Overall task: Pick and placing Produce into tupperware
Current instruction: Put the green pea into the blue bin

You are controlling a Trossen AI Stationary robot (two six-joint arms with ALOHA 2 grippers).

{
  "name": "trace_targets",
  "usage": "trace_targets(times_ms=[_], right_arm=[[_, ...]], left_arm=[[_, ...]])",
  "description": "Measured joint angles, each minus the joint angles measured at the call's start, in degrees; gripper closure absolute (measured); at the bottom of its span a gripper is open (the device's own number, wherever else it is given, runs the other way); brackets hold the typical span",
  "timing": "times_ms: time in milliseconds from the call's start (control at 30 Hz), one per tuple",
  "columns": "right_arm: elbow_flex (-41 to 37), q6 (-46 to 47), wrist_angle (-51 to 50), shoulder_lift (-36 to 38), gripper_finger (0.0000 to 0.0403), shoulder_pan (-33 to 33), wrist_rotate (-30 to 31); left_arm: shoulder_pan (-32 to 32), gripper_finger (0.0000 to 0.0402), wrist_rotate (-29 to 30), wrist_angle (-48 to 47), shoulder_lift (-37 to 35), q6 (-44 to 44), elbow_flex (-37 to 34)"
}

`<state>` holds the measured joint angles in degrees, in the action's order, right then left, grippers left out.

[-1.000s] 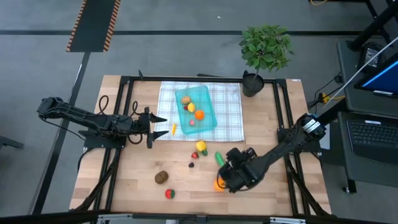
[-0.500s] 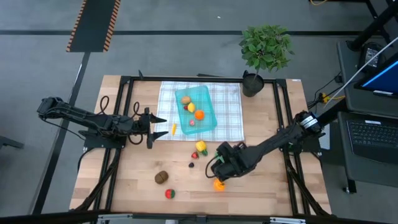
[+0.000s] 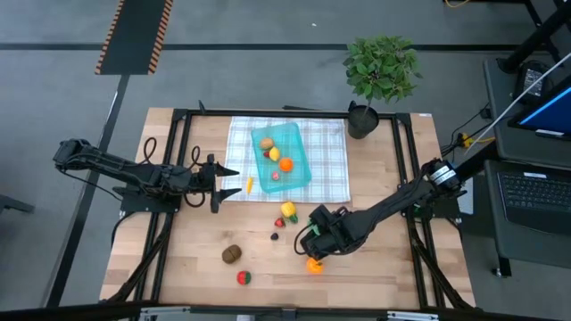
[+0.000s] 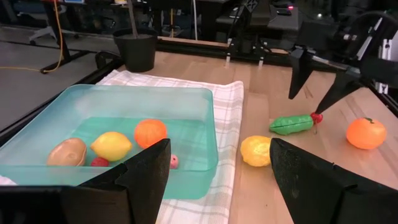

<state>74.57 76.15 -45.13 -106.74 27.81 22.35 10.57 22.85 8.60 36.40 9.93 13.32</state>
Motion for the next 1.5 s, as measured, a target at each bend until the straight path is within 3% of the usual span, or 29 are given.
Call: trace_targets(times_ms=[500, 1100, 1333, 1500], right_arm=[[-8.7, -0.4, 12.3, 0.0, 0.0128, 0.0, -1.1], [-16.1, -1.8, 17.5, 0.3, 0.0129, 0.0, -2.1], [-16.3, -9.0, 17.2, 0.2, 0.0177, -0.2, -2.8], [-16.4, -9.0, 16.9, 0.1, 0.0220, -0.3, -2.8]], left_arm=[[0.0, 0.0136, 0.0, 0.0, 0.0, 0.0, 0.0], [0.0, 0.0136, 0.0, 0.0, 0.0, 0.1, 0.0], [0.0, 0.0136, 0.0, 0.0, 0.0, 0.1, 0.0], [0.0, 0.0136, 0.0, 0.0, 0.0, 0.2, 0.0]])
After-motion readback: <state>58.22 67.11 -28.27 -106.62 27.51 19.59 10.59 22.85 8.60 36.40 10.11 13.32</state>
